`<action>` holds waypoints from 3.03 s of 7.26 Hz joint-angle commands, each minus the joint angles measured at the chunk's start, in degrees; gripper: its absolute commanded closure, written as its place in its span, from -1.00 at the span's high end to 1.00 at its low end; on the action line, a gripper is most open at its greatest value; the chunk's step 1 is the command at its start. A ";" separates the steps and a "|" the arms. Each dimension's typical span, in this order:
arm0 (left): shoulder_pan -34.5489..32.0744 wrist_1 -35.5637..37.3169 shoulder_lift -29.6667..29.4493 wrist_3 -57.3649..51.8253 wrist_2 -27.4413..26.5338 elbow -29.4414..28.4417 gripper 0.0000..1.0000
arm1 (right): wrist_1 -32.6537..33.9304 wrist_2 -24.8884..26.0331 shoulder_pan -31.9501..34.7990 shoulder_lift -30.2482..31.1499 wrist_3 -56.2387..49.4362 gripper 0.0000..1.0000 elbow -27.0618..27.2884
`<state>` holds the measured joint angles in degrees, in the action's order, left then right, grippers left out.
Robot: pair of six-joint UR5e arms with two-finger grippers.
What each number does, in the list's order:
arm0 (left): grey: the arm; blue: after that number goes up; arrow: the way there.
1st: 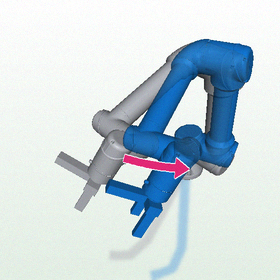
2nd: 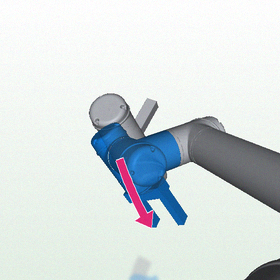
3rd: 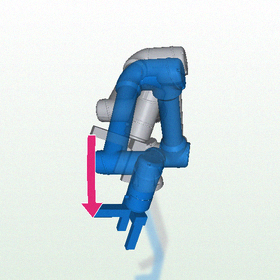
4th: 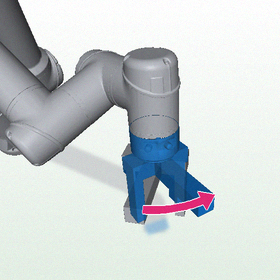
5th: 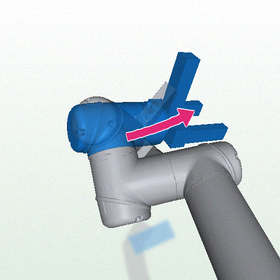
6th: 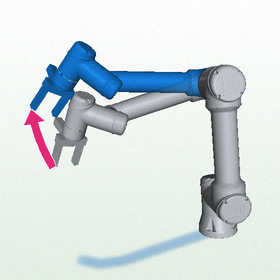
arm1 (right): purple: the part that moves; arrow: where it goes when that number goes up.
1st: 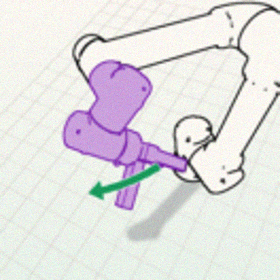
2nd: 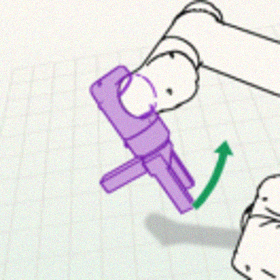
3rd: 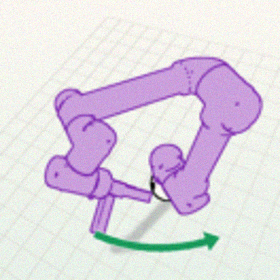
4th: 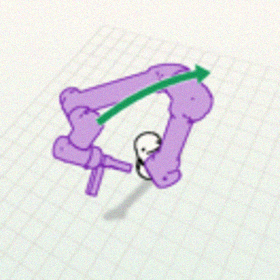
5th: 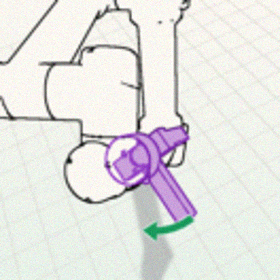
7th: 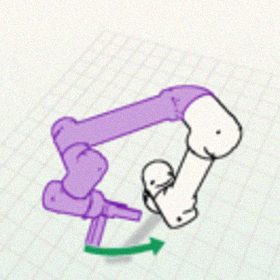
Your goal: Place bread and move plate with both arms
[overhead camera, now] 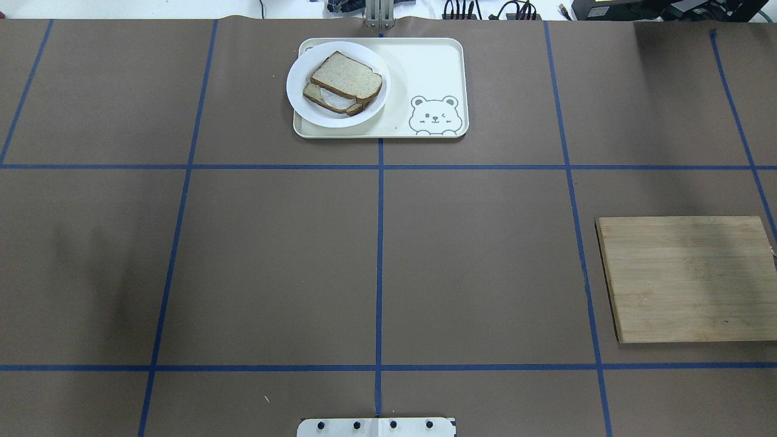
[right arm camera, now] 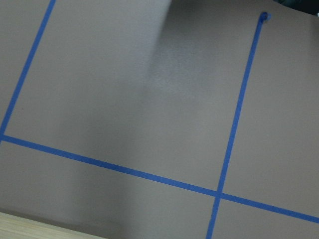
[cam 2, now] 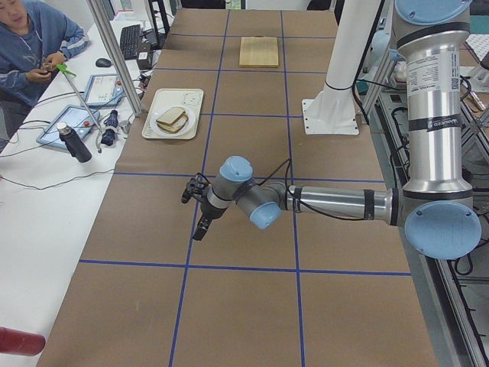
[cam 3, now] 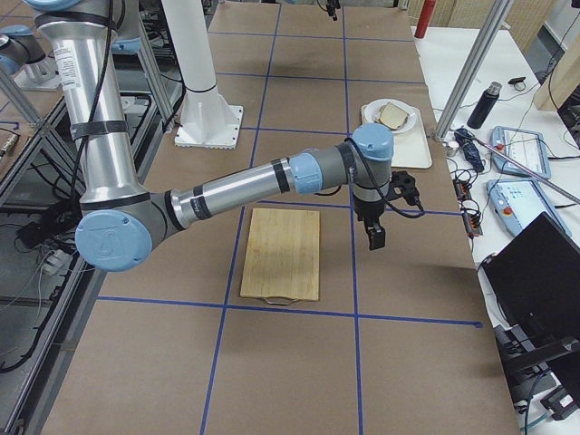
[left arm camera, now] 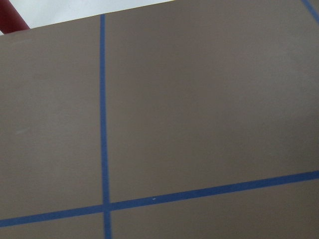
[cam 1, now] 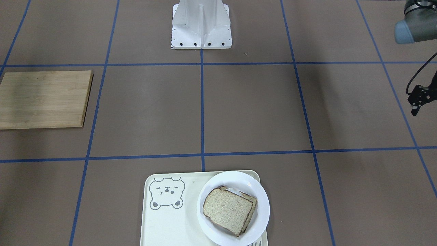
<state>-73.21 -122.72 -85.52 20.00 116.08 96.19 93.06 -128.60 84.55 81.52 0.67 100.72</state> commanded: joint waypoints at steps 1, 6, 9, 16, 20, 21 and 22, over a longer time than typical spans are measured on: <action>-8.25 22.79 -6.75 -11.70 14.83 0.57 0.95 | 0.54 1.25 0.09 2.06 -0.40 1.00 -2.78; -8.44 26.83 -4.13 -11.38 22.27 3.31 0.96 | 0.19 -4.37 -2.29 -0.04 -0.49 1.00 -7.29; -8.44 26.57 -4.13 -11.39 22.17 4.01 0.96 | -0.16 -4.12 -5.52 -0.57 -0.14 1.00 -7.46; -8.27 26.57 -4.22 -11.39 22.26 4.01 0.96 | -0.16 -4.12 -7.64 -1.01 0.21 1.00 -7.11; -8.27 24.56 -4.04 -11.48 22.34 4.01 0.96 | -0.16 -4.20 -7.65 -0.75 0.30 1.00 -7.12; -8.27 23.24 -3.61 -11.39 24.26 3.92 0.96 | -0.16 -4.46 -7.65 -0.74 0.30 1.00 -7.29; -8.27 23.14 -3.60 -11.30 25.23 3.92 0.96 | -0.08 -4.55 -7.65 -0.74 0.30 1.00 -7.46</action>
<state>-81.47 -98.85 -89.30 8.60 139.95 100.17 92.92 -132.99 76.91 80.74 0.97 93.44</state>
